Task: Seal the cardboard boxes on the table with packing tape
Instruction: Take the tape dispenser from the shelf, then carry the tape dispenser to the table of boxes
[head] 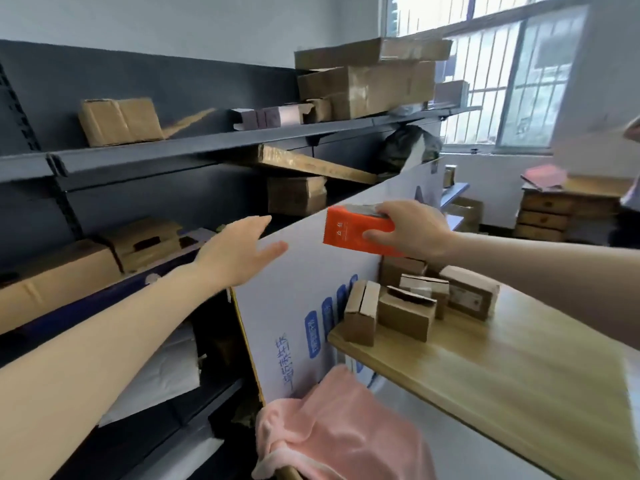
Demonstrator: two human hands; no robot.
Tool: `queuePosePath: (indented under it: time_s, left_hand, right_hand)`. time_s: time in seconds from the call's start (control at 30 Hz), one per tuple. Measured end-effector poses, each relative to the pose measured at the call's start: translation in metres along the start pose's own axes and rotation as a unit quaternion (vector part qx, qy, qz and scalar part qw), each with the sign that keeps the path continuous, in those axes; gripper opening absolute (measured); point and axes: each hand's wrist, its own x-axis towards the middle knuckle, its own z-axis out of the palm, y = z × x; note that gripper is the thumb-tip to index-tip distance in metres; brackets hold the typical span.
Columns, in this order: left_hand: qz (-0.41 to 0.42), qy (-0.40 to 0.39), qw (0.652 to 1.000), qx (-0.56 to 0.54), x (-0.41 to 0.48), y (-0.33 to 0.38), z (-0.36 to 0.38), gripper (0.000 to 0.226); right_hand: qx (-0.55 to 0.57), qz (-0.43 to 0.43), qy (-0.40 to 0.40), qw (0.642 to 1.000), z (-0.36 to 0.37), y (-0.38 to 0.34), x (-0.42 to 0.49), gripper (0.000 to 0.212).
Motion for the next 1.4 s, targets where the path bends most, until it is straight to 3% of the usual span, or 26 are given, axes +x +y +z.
queuePosePath:
  time_s: [0.33,0.77,1.13,1.4]
  left_hand:
    - [0.101,-0.017,0.994,-0.024,0.026,0.105,0.048,0.072]
    - [0.204,-0.015,0.978,-0.044,0.041,0.277,0.087,0.071]
    - [0.197,-0.023,0.979,-0.038,0.048,0.449,0.125,0.072]
    - [0.155,-0.060,0.986,-0.026,0.046,0.525,0.161,0.078]
  right_hand:
    - [-0.119,0.115,0.041,0.985,-0.065,0.088,-0.078,0.056]
    - [-0.143,0.207,0.037,0.967,-0.154,0.185,-0.191,0.049]
    - [-0.144,0.213,0.040,0.966,-0.235,0.333,-0.278,0.052]
    - [-0.102,0.207,0.022,0.973,-0.258,0.419,-0.313,0.050]
